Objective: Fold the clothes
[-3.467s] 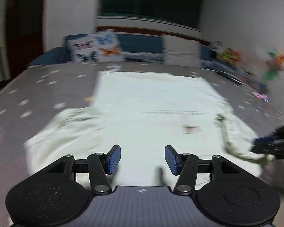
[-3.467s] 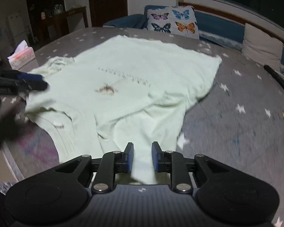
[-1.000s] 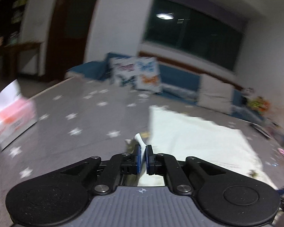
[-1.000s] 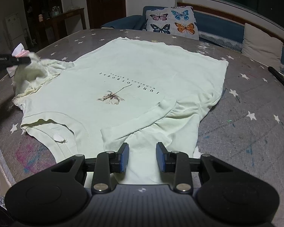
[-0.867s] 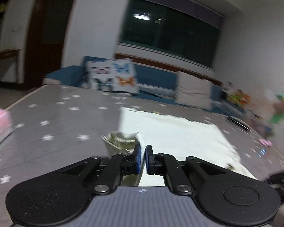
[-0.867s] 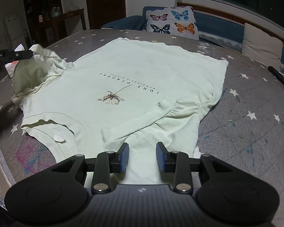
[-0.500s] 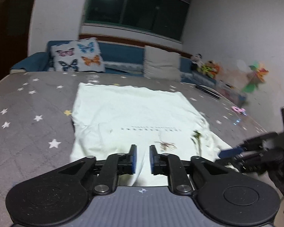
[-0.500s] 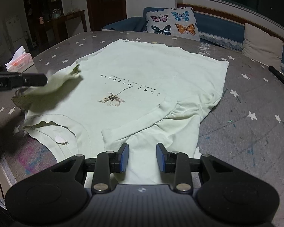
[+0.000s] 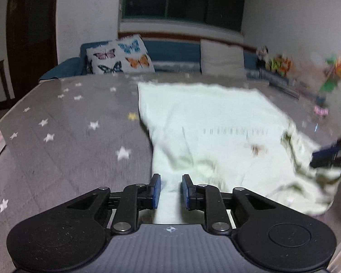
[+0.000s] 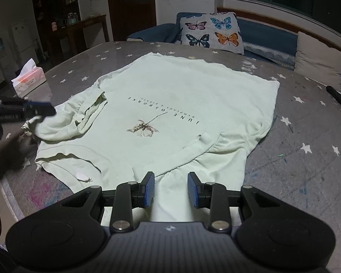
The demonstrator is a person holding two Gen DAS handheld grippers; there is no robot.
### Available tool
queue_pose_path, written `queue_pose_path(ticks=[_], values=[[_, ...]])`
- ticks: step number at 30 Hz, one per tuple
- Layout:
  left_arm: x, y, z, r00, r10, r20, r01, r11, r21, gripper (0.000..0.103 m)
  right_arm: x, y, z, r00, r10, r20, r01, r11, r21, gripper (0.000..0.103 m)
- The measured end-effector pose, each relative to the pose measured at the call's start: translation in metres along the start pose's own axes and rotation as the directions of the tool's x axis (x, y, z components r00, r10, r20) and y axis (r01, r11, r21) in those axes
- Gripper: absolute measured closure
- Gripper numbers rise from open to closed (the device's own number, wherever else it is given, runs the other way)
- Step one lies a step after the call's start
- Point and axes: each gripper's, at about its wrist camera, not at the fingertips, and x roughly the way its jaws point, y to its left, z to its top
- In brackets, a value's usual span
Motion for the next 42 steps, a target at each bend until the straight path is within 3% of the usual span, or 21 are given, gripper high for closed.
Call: queue_pose_path(ticks=[4, 10, 17, 21, 26, 29, 31, 38, 42], values=[[-0.002, 0.001, -0.004, 1.000, -0.002, 0.004, 0.001, 1.000, 0.011, 0.079, 0.000, 0.004, 0.004, 1.000, 0.005, -0.008, -0.006, 1.000, -0.024, 0.071], [-0.012, -0.002, 0.007, 0.997, -0.030, 0.068, 0.031, 0.999, -0.013, 0.079, 0.003, 0.020, 0.033, 0.994, 0.105, 0.015, -0.104, 0.994, -0.046, 0.073], [-0.013, -0.001, 0.003, 0.997, -0.055, 0.062, 0.057, 0.998, -0.022, 0.079, 0.033, 0.074, 0.069, 0.963, 0.268, -0.012, -0.267, 0.953, -0.144, 0.080], [-0.015, 0.005, 0.000, 0.997, -0.054, 0.062, 0.056, 0.998, -0.039, 0.079, 0.058, 0.105, 0.079, 0.948, 0.314, -0.051, -0.318, 0.931, -0.180, 0.080], [-0.017, 0.010, -0.002, 0.996, -0.056, 0.069, 0.060, 0.997, -0.050, 0.079, 0.085, 0.122, 0.081, 0.944, 0.313, -0.101, -0.327, 0.926, -0.189, 0.082], [-0.016, 0.010, -0.002, 0.996, -0.054, 0.072, 0.057, 0.997, -0.048, 0.079, 0.090, 0.125, 0.078, 0.941, 0.317, -0.122, -0.335, 0.926, -0.177, 0.088], [-0.015, 0.011, -0.002, 0.996, -0.055, 0.072, 0.059, 0.997, -0.052, 0.078, 0.090, 0.128, 0.075, 0.947, 0.296, -0.121, -0.315, 0.929, -0.192, 0.098], [-0.012, 0.008, -0.001, 0.996, -0.059, 0.073, 0.061, 0.998, -0.029, 0.077, 0.063, 0.121, 0.077, 0.954, 0.297, -0.043, -0.300, 0.943, -0.145, 0.100], [-0.010, 0.008, -0.001, 0.996, -0.059, 0.068, 0.060, 0.998, -0.021, 0.077, 0.062, 0.118, 0.070, 0.960, 0.273, -0.067, -0.280, 0.949, -0.143, 0.100]])
